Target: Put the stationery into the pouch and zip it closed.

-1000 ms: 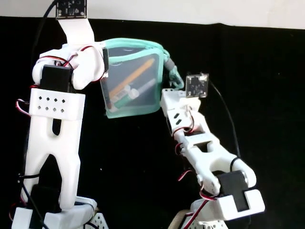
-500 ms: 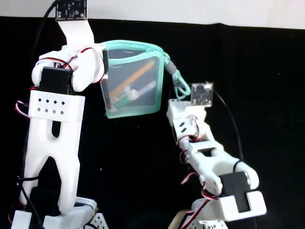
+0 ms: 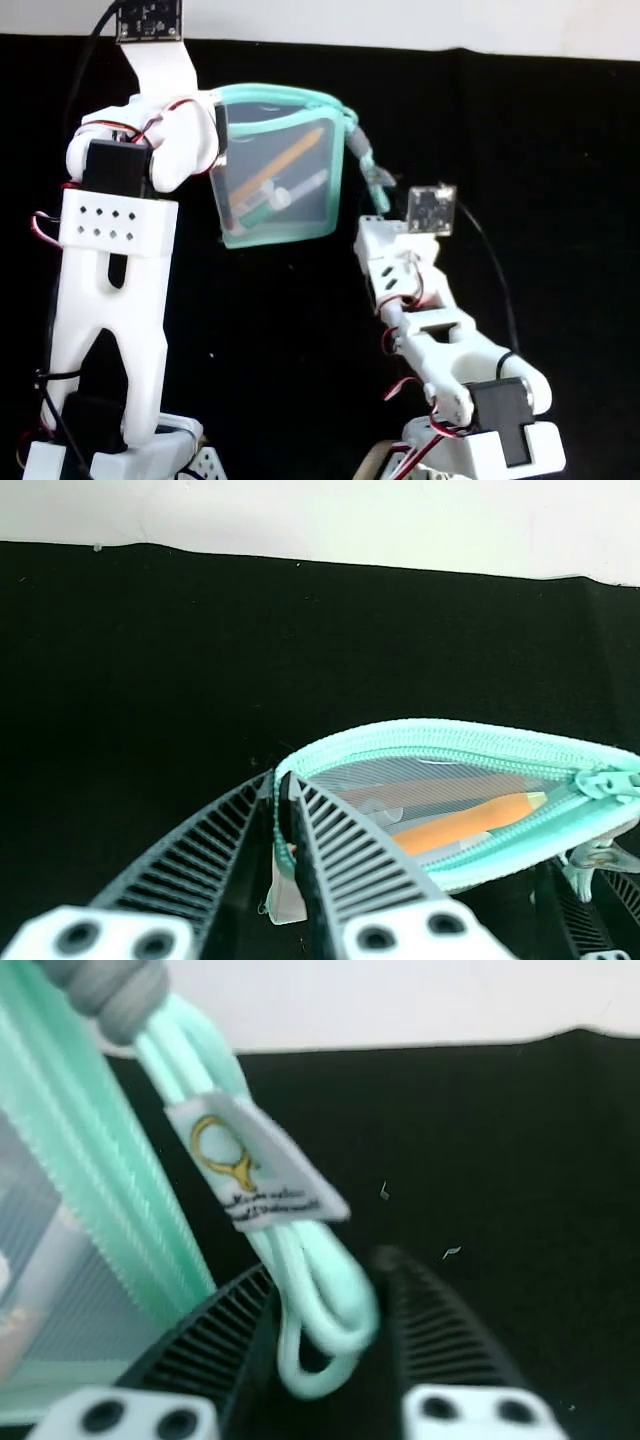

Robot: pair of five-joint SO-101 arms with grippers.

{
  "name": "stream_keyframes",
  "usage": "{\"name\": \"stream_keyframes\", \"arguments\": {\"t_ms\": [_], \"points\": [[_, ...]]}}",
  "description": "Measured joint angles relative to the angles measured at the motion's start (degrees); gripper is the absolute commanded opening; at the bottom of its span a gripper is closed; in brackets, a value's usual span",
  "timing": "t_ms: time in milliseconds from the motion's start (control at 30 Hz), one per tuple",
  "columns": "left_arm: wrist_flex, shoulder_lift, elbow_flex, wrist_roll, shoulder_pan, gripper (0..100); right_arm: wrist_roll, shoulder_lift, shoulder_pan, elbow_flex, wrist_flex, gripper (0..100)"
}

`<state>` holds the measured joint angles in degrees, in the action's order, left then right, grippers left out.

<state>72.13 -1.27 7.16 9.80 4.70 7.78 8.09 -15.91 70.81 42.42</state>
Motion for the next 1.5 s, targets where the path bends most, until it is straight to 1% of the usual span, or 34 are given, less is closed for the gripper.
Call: {"name": "stream_keyframes", "arguments": {"t_ms": [133, 500, 700, 800, 933, 1033, 1133, 1267, 1500], "points": [[0.0, 0.0, 0.0, 0.0, 0.0, 1, 0.0, 0.0, -0.18, 0.26, 3.78, 1.1], [0.0, 0.0, 0.0, 0.0, 0.09, 1, 0.0, 0.09, 1.67, 0.26, 4.4, 1.1], [0.0, 0.0, 0.0, 0.0, 0.09, 1, 0.0, 5.71, 4.48, 2.29, 4.4, 1.1], [0.0, 0.0, 0.0, 0.0, 0.09, 1, -3.25, 10.37, 4.75, 5.71, 5.36, 0.7], [0.0, 0.0, 0.0, 0.0, 0.09, 1, -8.97, 16.88, 4.57, 10.55, 13.1, 0.5], [0.0, 0.0, 0.0, 0.0, 0.09, 1, -10.81, 21.1, 4.48, 11.43, 13.71, 0.5], [0.0, 0.0, 0.0, 0.0, 0.09, 1, -11.08, 25.41, 4.48, 11.43, 8.35, 0.5], [0.0, 0.0, 0.0, 0.0, 0.09, 1, -11.08, 30.24, 4.48, 9.67, -1.67, 0.5], [0.0, -0.09, -0.09, 0.0, 0.09, 1, -11.08, 34.11, 4.48, -1.49, -25.76, 0.5]]}}
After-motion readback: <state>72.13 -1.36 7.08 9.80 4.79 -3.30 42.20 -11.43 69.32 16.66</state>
